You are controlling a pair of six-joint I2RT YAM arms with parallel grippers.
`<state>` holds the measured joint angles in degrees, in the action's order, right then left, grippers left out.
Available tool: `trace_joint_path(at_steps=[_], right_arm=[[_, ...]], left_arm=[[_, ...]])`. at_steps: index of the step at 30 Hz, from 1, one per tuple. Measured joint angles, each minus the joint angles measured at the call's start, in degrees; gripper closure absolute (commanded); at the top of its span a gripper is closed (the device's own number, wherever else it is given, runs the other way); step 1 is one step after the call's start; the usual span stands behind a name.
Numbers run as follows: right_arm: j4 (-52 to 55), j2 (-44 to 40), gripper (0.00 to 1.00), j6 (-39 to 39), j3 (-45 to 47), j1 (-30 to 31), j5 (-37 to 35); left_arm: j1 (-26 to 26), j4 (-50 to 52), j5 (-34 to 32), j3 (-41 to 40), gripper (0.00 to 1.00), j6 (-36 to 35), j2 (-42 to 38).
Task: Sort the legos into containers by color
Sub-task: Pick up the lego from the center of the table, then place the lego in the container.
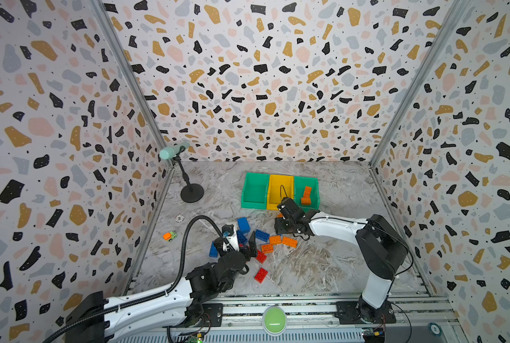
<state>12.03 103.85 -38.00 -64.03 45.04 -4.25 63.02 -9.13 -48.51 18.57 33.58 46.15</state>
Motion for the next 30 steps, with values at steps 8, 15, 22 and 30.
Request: trace_joint_path(at_steps=[8, 15, 22, 30], right_arm=[[0.4, 3.1, 0.59, -0.5, -0.8, 0.3, -0.3], [1.1, 3.8, 0.76, -0.3, -2.1, 0.3, -1.4], [4.2, 3.6, 0.78, 1.4, -6.1, 0.2, -3.1], [6.6, 2.1, 0.78, 5.9, -14.6, -2.4, -3.3]], left_arm=[[0.0, -0.1, 0.0, -0.2, 0.00, -0.2, -0.3], [0.0, -0.1, -0.3, -0.2, 0.00, -1.4, -2.1], [0.0, -0.2, -0.5, -0.1, 0.00, -2.5, -1.4], [0.0, -2.2, -0.5, 1.1, 0.00, -4.6, 3.0]])
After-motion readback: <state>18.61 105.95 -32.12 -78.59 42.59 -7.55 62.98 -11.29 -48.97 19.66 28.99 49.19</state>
